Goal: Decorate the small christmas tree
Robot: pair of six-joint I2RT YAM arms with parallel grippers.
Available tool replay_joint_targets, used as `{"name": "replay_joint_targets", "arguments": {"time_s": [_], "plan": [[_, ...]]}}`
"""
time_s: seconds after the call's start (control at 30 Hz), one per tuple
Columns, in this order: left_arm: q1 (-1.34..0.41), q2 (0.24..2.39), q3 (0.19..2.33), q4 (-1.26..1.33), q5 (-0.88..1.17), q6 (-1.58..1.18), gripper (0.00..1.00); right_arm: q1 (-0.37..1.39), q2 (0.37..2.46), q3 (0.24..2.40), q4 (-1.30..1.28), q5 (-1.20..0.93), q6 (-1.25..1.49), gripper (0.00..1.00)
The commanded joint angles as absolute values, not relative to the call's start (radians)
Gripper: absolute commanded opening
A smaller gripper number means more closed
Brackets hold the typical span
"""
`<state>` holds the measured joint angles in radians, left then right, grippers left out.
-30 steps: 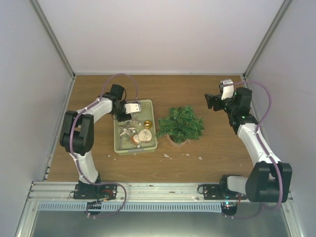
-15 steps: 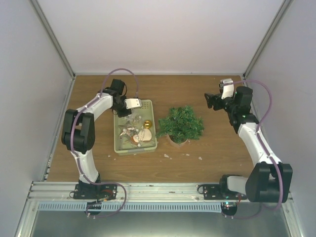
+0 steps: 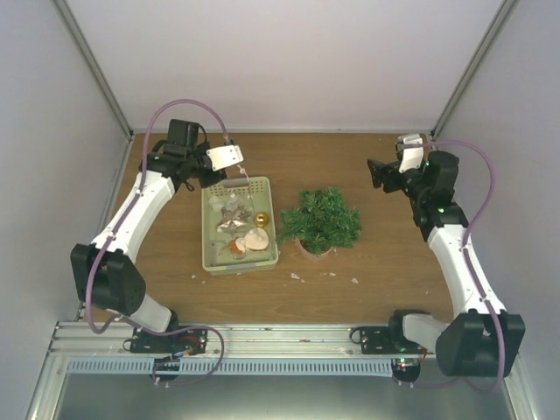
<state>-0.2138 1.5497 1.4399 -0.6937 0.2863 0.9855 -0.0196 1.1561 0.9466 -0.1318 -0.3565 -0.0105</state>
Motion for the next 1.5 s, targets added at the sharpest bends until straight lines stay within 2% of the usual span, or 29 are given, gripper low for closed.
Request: {"name": "replay_joint_targets", "arguments": {"time_s": [0.0, 0.4, 0.9, 1.27, 1.47], "plan": [[-0.219, 1.481, 1.421, -0.604, 0.322, 0.944, 0.0, -0.009, 1.109, 0.989, -0.148, -0.354, -0.007, 0.86], [-0.219, 1.278, 1.371, -0.369, 0.392, 0.767, 0.0, -0.006, 1.093, 1.076, -0.186, -0.373, -0.007, 0.86], [-0.219, 1.361, 1.622, -0.276, 0.35, 0.636, 0.0, 0.0, 1.129, 1.261, -0.161, -0.616, 0.107, 0.86], [-0.224, 1.453, 1.797, -0.239, 0.352, 0.565, 0.0, 0.246, 1.272, 1.486, -0.257, -0.715, 0.101, 0.86], [-0.231, 1.456, 1.838, -0.237, 0.328, 0.597, 0.0, 0.39, 1.318, 1.487, -0.219, -0.702, 0.127, 0.86]]}}
